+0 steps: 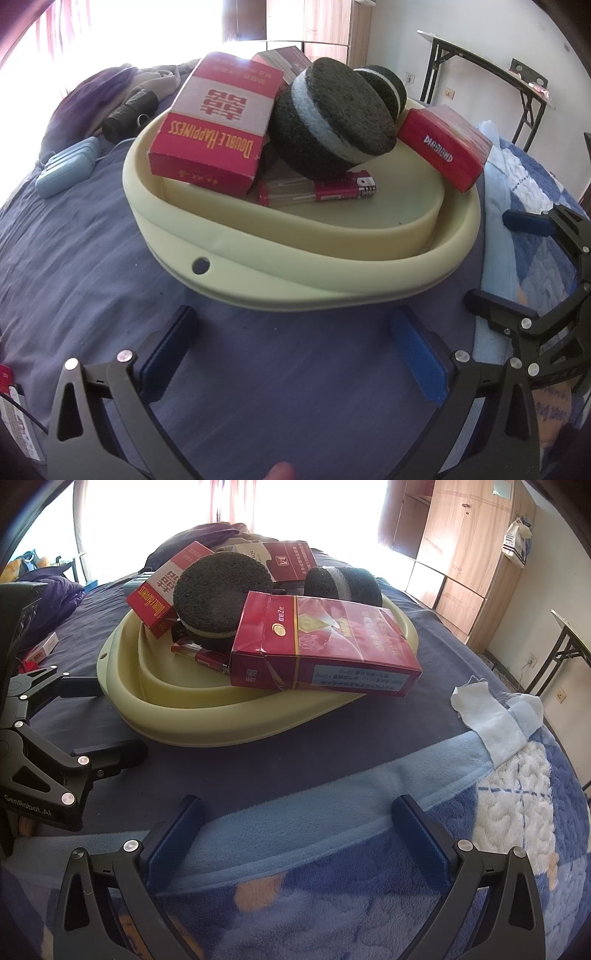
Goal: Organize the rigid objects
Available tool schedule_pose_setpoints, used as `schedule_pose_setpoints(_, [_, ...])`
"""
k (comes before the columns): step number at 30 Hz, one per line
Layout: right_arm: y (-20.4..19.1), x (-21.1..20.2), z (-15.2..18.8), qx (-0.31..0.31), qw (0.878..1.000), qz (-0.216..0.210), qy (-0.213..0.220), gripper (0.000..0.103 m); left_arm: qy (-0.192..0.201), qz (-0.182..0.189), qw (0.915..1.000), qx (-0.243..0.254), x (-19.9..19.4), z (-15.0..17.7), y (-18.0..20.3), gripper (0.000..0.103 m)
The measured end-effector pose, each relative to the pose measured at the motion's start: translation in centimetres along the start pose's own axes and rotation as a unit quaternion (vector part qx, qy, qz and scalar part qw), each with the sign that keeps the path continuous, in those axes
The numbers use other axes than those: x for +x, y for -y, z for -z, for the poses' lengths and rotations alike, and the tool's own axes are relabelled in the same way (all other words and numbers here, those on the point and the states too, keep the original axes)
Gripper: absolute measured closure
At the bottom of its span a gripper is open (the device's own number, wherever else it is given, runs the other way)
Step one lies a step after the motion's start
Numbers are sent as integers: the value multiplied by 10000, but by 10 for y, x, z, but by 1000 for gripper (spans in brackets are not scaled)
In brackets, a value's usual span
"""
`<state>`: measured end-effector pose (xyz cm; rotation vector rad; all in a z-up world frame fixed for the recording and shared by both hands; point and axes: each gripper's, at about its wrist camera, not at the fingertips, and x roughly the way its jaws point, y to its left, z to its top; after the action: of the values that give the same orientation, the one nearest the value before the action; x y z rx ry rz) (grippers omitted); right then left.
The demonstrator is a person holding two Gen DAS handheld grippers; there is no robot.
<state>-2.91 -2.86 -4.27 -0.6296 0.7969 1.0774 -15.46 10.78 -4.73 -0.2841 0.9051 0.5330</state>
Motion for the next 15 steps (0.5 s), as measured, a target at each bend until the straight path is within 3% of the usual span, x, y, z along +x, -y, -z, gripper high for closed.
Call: schedule_pose_setpoints(15, [0,0,1,4,10000,-3,3,0,0,4,10000,-1,0,0,-1,0])
